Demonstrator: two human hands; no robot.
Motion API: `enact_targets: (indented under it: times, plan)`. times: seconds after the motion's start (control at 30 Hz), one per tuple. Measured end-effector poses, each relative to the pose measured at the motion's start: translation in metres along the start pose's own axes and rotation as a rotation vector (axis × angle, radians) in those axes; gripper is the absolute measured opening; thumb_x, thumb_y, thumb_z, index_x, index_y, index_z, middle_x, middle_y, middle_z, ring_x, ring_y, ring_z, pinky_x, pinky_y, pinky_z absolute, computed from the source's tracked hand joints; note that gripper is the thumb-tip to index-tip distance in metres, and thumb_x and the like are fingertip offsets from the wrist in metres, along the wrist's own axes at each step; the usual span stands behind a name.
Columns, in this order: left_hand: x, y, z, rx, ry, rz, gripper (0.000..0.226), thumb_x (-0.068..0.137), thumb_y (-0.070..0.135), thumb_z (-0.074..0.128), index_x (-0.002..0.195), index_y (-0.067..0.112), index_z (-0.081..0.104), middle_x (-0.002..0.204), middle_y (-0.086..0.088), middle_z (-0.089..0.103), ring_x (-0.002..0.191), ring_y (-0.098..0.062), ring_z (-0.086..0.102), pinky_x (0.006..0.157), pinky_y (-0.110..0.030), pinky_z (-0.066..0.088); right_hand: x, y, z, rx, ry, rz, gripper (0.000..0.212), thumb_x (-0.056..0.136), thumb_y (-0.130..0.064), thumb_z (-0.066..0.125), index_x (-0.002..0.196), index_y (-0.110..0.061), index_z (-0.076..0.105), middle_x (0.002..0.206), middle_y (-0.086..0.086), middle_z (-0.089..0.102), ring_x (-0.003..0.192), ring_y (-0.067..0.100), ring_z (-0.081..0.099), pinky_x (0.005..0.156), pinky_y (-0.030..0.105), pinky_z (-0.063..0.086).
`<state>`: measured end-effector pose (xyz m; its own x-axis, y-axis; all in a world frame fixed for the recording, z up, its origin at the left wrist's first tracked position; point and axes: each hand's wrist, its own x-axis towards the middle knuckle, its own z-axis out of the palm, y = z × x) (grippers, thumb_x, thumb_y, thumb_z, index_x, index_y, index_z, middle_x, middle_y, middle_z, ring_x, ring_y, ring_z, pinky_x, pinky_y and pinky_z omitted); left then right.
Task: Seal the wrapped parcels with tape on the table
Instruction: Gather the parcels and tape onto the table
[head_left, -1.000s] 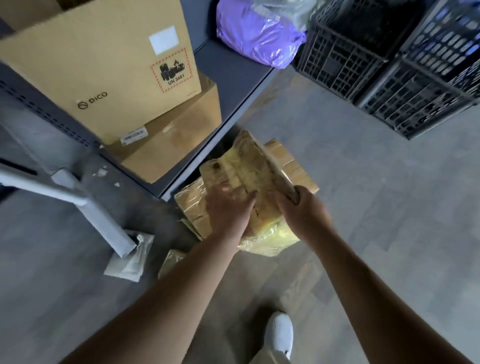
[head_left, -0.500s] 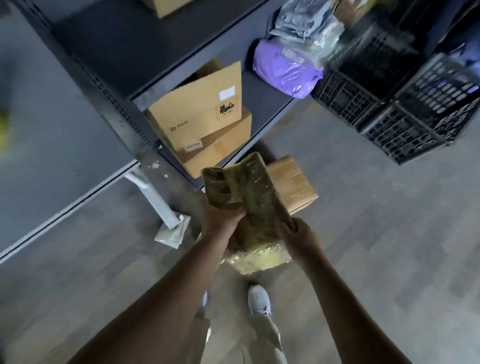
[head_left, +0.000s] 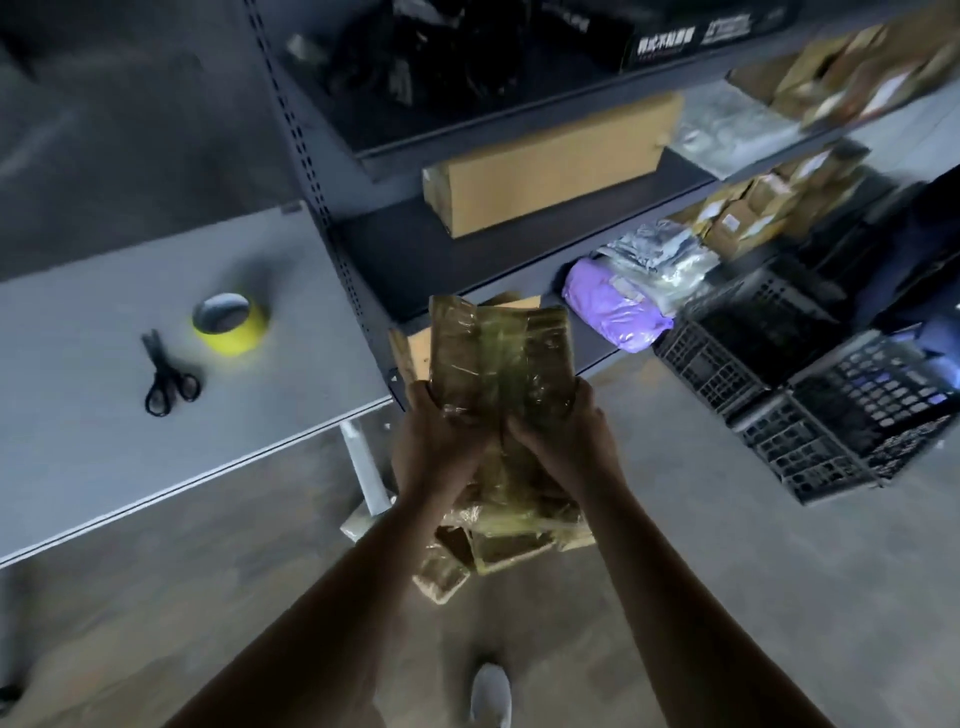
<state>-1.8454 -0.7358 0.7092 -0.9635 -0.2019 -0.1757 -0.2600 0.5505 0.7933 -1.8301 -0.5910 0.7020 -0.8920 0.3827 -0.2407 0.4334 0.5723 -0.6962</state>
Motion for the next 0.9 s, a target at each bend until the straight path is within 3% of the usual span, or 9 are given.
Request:
enact_targets:
  times: [0.1, 0.17, 0.3, 0.4, 0.6, 0.9]
  plan:
    - [0.007, 0.016, -0.038, -0.011, 0.108, 0.013, 0.056, 0.065, 0.052, 0.073, 0.105, 0.029, 0.040, 0.091, 0.007, 0.063, 0.082, -0.024, 0.063, 0.069, -0.037, 0.053, 0.003, -0.042, -0.002, -0.048, -0.017, -0.079, 0.088, 0.068, -0.059, 0.073, 0.133, -0.015, 0.033, 0.125, 0.017, 0.054, 0.112, 0.038, 0.055, 0.080, 0.038, 0.045]
    - [0.011, 0.022, -0.064, 0.011, 0.170, 0.015, 0.055, 0.068, 0.050, 0.074, 0.102, 0.027, 0.039, 0.090, 0.006, 0.061, 0.083, -0.027, 0.063, 0.066, -0.032, 0.046, 0.002, -0.076, 0.001, -0.063, -0.040, -0.110, 0.087, 0.071, -0.063, 0.069, 0.133, -0.015, 0.031, 0.126, 0.017, 0.053, 0.112, 0.038, 0.055, 0.074, 0.035, 0.039]
    - [0.017, 0.018, -0.119, -0.002, 0.300, -0.017, 0.054, 0.070, 0.050, 0.075, 0.098, 0.023, 0.037, 0.099, -0.002, 0.065, 0.091, -0.032, 0.063, 0.066, -0.032, 0.041, -0.008, -0.136, 0.022, -0.069, -0.032, -0.252, 0.097, 0.064, -0.076, 0.064, 0.133, -0.017, 0.029, 0.123, 0.013, 0.056, 0.108, 0.035, 0.058, 0.083, 0.042, 0.050]
    - [0.017, 0.001, -0.165, -0.007, 0.384, -0.007, 0.058, 0.071, 0.049, 0.077, 0.101, 0.019, 0.038, 0.102, -0.002, 0.063, 0.094, -0.031, 0.061, 0.068, -0.034, 0.044, -0.023, -0.176, 0.046, -0.071, -0.046, -0.405, 0.096, 0.068, -0.068, 0.070, 0.135, -0.015, 0.028, 0.123, 0.012, 0.057, 0.107, 0.034, 0.059, 0.084, 0.048, 0.052]
    - [0.012, -0.053, -0.256, -0.023, 0.497, -0.086, 0.059, 0.071, 0.046, 0.080, 0.098, 0.017, 0.036, 0.090, 0.006, 0.050, 0.078, -0.018, 0.049, 0.064, -0.029, 0.037, -0.058, -0.248, 0.113, -0.147, -0.130, -0.580, 0.092, 0.073, -0.063, 0.069, 0.138, -0.019, 0.023, 0.125, 0.012, 0.056, 0.109, 0.033, 0.058, 0.081, 0.041, 0.047]
    - [0.018, -0.139, -0.397, -0.051, 0.634, -0.129, 0.055, 0.072, 0.044, 0.078, 0.094, 0.015, 0.037, 0.083, 0.007, 0.050, 0.089, -0.029, 0.059, 0.064, -0.029, 0.035, -0.133, -0.364, 0.226, -0.337, -0.195, -0.662, 0.077, 0.081, -0.051, 0.068, 0.132, -0.016, 0.022, 0.120, 0.014, 0.057, 0.109, 0.035, 0.057, 0.076, 0.036, 0.044]
